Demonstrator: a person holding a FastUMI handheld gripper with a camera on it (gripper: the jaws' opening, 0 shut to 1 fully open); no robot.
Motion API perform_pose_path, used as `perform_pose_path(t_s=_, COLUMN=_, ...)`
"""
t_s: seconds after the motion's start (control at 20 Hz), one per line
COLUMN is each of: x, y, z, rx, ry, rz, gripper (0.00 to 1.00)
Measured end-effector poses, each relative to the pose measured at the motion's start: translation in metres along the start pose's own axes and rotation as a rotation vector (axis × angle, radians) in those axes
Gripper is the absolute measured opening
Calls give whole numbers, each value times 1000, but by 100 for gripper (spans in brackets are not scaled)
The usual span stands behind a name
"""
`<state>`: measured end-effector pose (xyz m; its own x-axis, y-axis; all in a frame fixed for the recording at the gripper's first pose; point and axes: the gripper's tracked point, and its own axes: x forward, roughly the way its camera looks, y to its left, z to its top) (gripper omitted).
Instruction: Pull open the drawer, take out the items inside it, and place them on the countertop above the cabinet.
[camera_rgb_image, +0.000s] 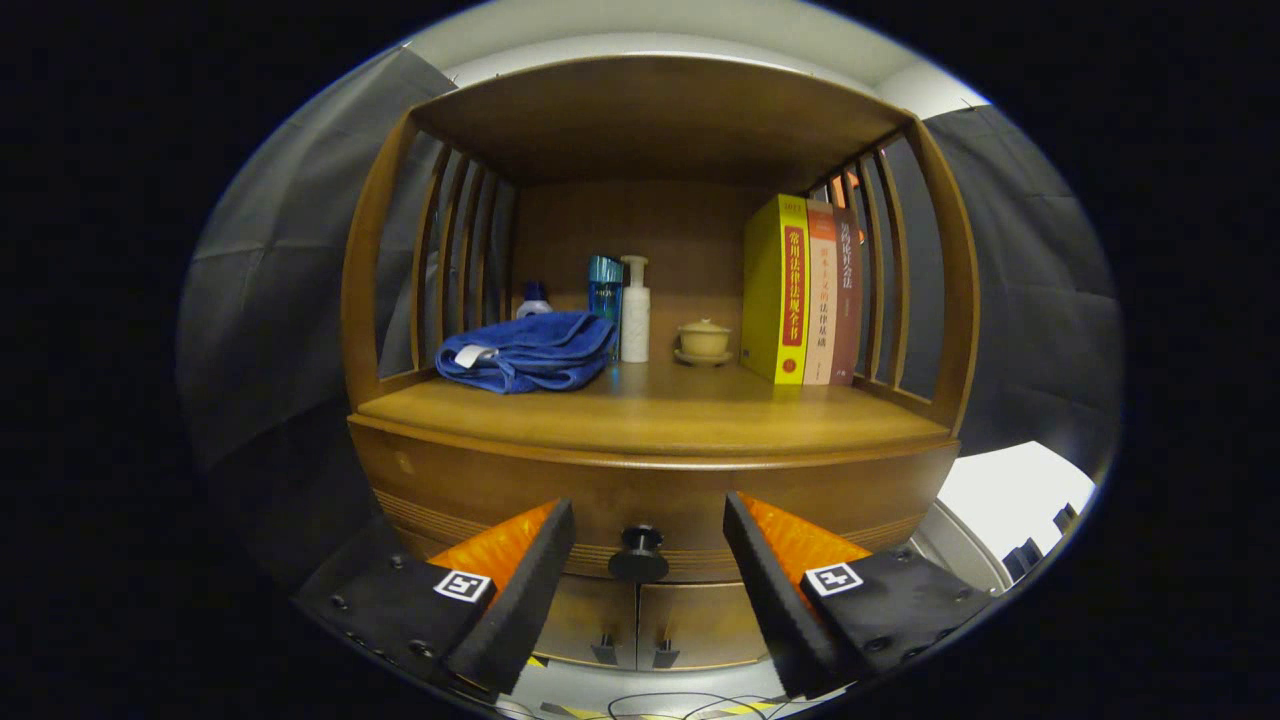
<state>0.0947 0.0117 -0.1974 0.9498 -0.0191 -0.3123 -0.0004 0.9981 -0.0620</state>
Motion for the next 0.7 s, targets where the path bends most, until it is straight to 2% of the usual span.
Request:
perform_pose_path(t_s=0.4, x=33, y=2, z=-43, rx=59, ry=98, rz=-2, gripper=97)
perform_pose_path(t_s=0.6, x=40, y=4, z=-50, rx=73, ry=107, rz=-9, gripper=81)
perform_pose_path(t_s=0.7, x=42, y=5, z=-53, rx=74, ry=106, rz=-15, gripper=64)
